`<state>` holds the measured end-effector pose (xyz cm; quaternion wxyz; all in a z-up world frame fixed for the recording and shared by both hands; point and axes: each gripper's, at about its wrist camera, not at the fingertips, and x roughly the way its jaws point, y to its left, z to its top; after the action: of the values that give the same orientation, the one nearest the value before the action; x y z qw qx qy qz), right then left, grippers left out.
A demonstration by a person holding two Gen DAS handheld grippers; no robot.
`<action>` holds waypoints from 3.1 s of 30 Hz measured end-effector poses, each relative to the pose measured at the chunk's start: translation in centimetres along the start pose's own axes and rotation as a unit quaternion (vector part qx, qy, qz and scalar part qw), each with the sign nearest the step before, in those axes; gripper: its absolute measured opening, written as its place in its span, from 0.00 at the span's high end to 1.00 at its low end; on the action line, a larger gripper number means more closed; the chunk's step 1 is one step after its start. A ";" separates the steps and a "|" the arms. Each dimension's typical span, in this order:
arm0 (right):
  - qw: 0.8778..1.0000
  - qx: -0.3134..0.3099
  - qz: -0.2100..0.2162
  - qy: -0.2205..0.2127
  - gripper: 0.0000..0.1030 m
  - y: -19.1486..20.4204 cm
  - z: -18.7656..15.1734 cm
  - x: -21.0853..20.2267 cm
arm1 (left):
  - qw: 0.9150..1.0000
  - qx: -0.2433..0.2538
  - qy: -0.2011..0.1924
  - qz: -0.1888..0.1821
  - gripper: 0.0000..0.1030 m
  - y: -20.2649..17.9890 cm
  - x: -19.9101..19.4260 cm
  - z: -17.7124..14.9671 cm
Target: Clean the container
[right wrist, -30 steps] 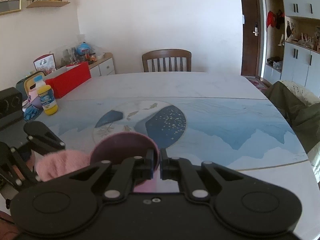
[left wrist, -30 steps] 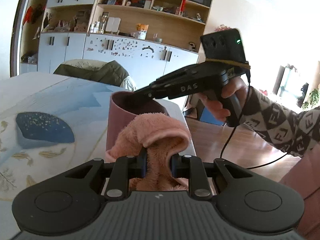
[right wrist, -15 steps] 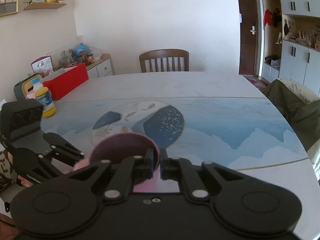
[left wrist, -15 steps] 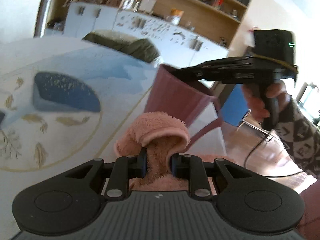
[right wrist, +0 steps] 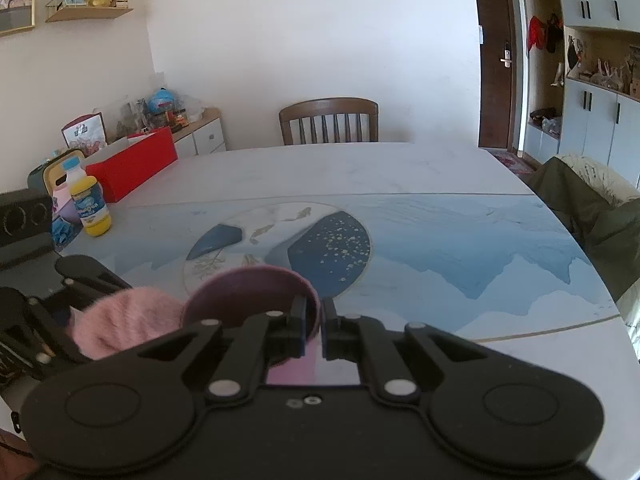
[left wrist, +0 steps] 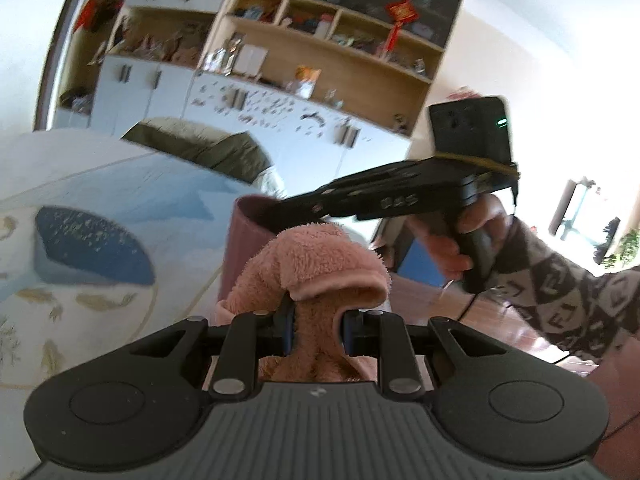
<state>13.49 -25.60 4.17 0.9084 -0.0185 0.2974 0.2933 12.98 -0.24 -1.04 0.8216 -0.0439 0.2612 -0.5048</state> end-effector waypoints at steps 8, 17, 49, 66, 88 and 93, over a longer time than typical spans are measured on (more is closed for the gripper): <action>1.000 -0.005 0.002 -0.002 0.95 0.0 -0.1 -0.1 | 0.992 -0.054 0.083 0.079 0.79 2.9 2.5 -0.9; 1.000 0.024 -0.006 -0.010 0.94 -2.1 -1.0 -0.7 | 1.000 -0.019 0.008 -0.010 0.79 1.1 -0.6 -0.1; 0.999 0.028 0.013 -0.034 0.94 -3.1 -2.3 -1.6 | 0.999 -0.024 -0.013 -0.042 0.78 -0.5 0.4 2.2; 0.999 0.028 0.004 -0.031 0.93 -3.0 -2.2 -1.4 | 0.998 -0.033 0.050 0.032 0.78 1.0 2.4 0.9; 1.000 0.012 -0.022 -0.011 0.94 -1.5 -0.7 0.0 | 0.999 0.028 0.035 0.031 0.78 -1.6 1.1 1.0; 1.000 -0.011 -0.019 -0.012 0.92 -0.7 -0.5 -0.2 | 0.998 0.006 0.041 0.042 0.78 -0.4 1.6 0.9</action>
<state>13.52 -26.40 3.74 0.9172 -0.0305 0.2825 0.2794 13.65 -1.93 -0.79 0.8308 -0.0069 0.2934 -0.4730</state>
